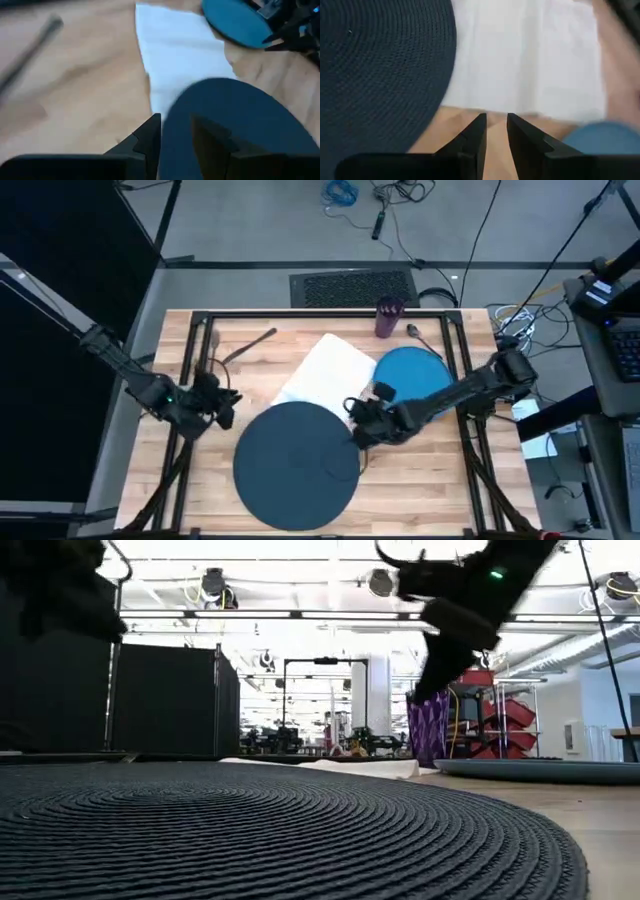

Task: Set table place
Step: Move the blue table mat to the center of the table

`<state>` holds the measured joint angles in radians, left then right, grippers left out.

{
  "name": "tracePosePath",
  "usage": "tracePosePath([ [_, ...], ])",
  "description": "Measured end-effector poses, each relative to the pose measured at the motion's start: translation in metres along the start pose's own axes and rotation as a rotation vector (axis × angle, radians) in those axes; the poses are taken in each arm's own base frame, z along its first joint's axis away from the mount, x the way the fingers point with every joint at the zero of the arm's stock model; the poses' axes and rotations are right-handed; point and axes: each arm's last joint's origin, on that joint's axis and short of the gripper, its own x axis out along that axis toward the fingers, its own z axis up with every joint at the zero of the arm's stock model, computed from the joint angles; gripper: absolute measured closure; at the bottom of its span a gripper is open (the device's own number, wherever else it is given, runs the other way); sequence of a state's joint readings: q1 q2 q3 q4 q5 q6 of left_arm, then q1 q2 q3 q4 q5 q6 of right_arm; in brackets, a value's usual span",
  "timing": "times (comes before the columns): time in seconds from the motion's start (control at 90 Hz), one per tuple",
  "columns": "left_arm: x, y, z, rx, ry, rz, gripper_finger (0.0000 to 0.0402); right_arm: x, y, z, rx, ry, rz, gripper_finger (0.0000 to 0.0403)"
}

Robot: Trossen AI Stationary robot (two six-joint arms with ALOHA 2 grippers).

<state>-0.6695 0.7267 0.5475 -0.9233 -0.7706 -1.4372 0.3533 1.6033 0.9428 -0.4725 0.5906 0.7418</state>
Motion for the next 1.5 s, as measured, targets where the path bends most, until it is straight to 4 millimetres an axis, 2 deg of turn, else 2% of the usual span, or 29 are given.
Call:
tracePosePath([
  [0.122, 0.009, 0.01, -0.013, -0.089, 0.098, 0.035, 0.0311, 0.007, -0.006, -0.014, 0.192, -0.061, 0.234, 0.0342],
  [0.233, 0.014, 0.01, -0.02, -0.115, 0.154, 0.047, 0.0311, 0.016, -0.01, -0.023, 0.254, -0.076, 0.365, 0.0342],
  [0.411, 0.018, 0.009, -0.024, -0.112, 0.178, 0.081, 0.0311, 0.028, -0.025, -0.04, 0.336, -0.011, 0.329, 0.0342],
  [0.567, 0.022, 0.007, -0.027, -0.089, 0.183, 0.109, 0.0311, 0.033, -0.03, -0.048, 0.391, 0.0, 0.338, 0.0342],
  [0.9, 0.035, 0.005, -0.042, -0.118, 0.227, 0.109, 0.0311, 0.045, -0.022, -0.053, 0.455, 0.009, 0.413, 0.0338],
  [1.078, 0.048, 0.012, -0.057, -0.173, 0.256, 0.032, 0.0307, 0.052, -0.018, -0.058, 0.457, 0.032, 0.426, 0.03],
  [1.278, 0.053, 0.014, -0.062, -0.197, 0.264, -0.006, 0.0301, 0.052, -0.017, -0.057, 0.477, 0.042, 0.45, 0.0248],
  [1.5, 0.055, 0.013, -0.064, -0.195, 0.266, -0.033, 0.0301, 0.052, -0.016, -0.056, 0.489, 0.045, 0.477, 0.0234],
])
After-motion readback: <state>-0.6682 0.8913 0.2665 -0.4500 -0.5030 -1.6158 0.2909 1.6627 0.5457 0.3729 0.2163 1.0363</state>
